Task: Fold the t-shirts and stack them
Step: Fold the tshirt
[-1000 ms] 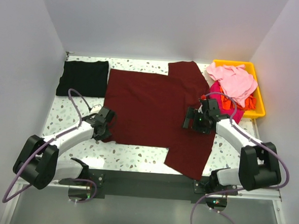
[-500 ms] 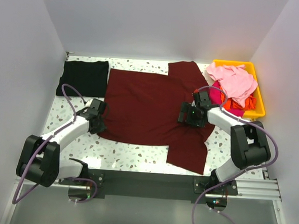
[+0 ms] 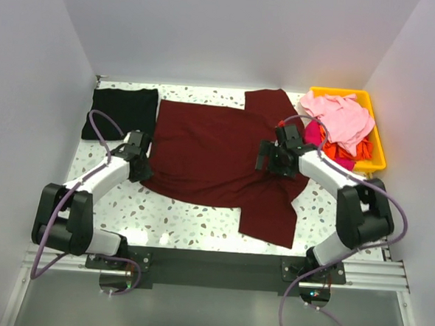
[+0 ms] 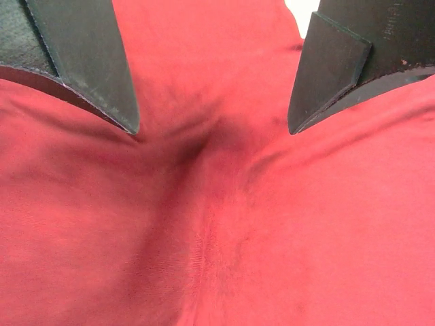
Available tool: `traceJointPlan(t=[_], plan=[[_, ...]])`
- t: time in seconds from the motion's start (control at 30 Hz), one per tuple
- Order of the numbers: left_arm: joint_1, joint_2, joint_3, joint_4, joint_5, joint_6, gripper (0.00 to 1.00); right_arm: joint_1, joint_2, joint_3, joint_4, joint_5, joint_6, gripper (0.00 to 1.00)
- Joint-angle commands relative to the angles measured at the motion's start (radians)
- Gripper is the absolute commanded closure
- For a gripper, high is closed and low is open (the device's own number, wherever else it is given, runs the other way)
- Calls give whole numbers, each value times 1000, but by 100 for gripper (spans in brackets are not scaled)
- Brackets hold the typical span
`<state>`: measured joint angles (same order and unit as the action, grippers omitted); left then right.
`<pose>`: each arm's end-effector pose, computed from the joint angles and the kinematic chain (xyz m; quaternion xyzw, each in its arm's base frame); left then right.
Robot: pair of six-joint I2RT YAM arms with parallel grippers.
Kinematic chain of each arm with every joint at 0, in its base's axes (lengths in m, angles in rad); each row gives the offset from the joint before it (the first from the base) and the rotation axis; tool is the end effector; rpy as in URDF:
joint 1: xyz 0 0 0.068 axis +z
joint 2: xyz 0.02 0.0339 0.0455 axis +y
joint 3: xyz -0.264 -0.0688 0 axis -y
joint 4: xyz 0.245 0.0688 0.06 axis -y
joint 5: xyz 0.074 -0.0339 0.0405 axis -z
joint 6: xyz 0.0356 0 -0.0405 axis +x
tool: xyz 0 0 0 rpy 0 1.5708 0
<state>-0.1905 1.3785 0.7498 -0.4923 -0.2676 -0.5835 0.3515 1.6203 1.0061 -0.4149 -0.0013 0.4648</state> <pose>0.2473 -0.0381 0.1795 -0.2178 0.9417 0.0370 0.2537 0.3045 0.1117 0.1911 0.0544 0.9620 0.1068 0.2453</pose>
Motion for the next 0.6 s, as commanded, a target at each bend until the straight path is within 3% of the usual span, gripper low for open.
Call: traceJointPlan(t=[0.0, 0.37, 0.57], plan=[[11, 16, 77, 61, 25, 60, 100, 6, -212, -29, -112, 92, 3, 6], [17, 13, 100, 81, 111, 85, 100, 15, -545, -345, -418, 127, 219, 8], [17, 2, 95, 93, 139, 86, 100, 33, -594, -353, -550, 159, 285, 11]])
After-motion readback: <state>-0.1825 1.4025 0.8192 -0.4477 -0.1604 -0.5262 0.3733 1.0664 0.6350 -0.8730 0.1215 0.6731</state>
